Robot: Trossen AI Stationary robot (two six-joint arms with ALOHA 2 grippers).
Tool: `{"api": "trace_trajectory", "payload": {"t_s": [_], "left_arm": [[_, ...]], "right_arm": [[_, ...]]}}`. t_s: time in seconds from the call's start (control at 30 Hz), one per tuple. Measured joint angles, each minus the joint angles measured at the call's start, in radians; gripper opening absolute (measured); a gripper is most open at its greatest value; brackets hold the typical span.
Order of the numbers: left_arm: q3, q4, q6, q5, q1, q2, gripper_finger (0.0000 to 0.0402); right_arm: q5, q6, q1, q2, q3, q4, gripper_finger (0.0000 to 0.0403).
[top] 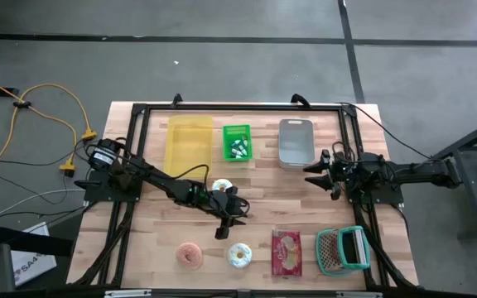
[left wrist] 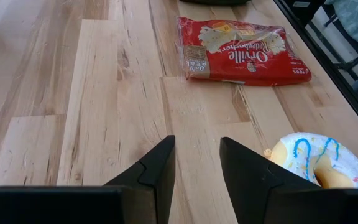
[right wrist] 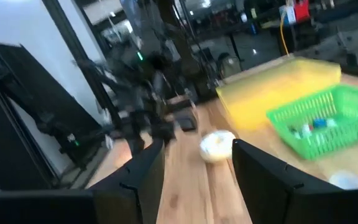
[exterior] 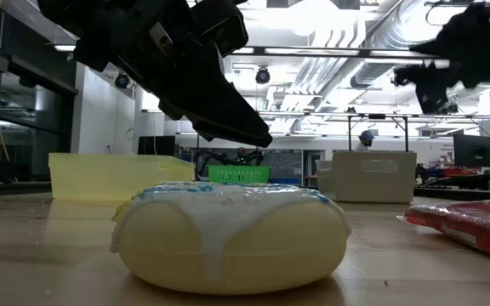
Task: Pick & Place Food Item
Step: Put the popcorn bag into the yellow bin
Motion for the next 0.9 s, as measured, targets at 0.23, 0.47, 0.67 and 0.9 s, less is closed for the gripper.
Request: {"api": "trace_trajectory", "payload": {"t_s": [0.23, 0.47, 0.67, 0.9], "left_arm": [[0.0, 0.0, 0.0, 0.0, 0.0, 0.0, 0.0122], [0.0, 0.005, 0.0, 0.0, 0.0, 0.0, 0.0122], [0.0, 0.005, 0.0, 0.0, 0.0, 0.0, 0.0122], [0.0, 0.005, 0.0, 0.0, 0.0, 0.0, 0.0122]], "right_arm": [[0.008, -0.061, -0.003, 0.121, 0.121, 0.005, 0.0175], [-0.027, -0.128, -0.067, 0.321, 0.273, 0.004, 0.0175], [-0.152, -0.137, -0.157, 0.497, 0.412, 0.005, 0.0175], [-0.301, -0.14, -0.241, 0.705, 0.542, 0.019, 0.0175]]}}
